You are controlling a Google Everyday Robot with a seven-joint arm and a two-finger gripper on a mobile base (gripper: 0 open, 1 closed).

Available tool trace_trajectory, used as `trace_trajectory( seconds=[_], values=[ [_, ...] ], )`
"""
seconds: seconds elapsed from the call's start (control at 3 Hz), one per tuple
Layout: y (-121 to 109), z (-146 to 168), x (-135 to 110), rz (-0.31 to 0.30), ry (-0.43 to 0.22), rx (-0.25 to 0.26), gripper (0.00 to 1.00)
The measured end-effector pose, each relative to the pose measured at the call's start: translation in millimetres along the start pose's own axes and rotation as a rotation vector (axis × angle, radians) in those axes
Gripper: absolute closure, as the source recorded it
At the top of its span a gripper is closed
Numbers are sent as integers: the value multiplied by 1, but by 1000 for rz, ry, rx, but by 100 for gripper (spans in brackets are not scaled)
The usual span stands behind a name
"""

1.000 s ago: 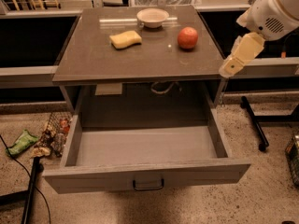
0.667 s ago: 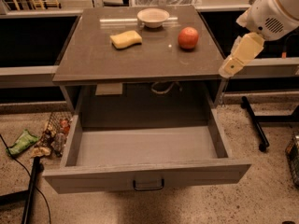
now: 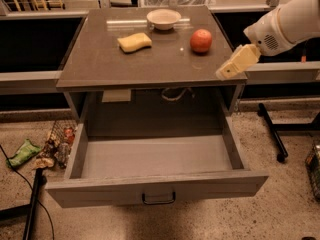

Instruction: Place apple into top drawer

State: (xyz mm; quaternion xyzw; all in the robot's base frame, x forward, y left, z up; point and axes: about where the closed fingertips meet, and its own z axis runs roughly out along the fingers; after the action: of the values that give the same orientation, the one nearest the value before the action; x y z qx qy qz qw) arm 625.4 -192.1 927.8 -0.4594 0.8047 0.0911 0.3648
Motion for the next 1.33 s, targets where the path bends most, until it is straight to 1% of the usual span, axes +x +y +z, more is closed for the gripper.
trace_trajectory(
  seconds=[0.33,0.67,1.0,1.33],
  values=[
    [-31,37,-6,95,-154,44,0],
    [-66,70,-11,153,-250,102,0],
    [-93,96,-15,198,-309,141,0],
    [-117,123,-25,254,-374,179,0]
  ],
)
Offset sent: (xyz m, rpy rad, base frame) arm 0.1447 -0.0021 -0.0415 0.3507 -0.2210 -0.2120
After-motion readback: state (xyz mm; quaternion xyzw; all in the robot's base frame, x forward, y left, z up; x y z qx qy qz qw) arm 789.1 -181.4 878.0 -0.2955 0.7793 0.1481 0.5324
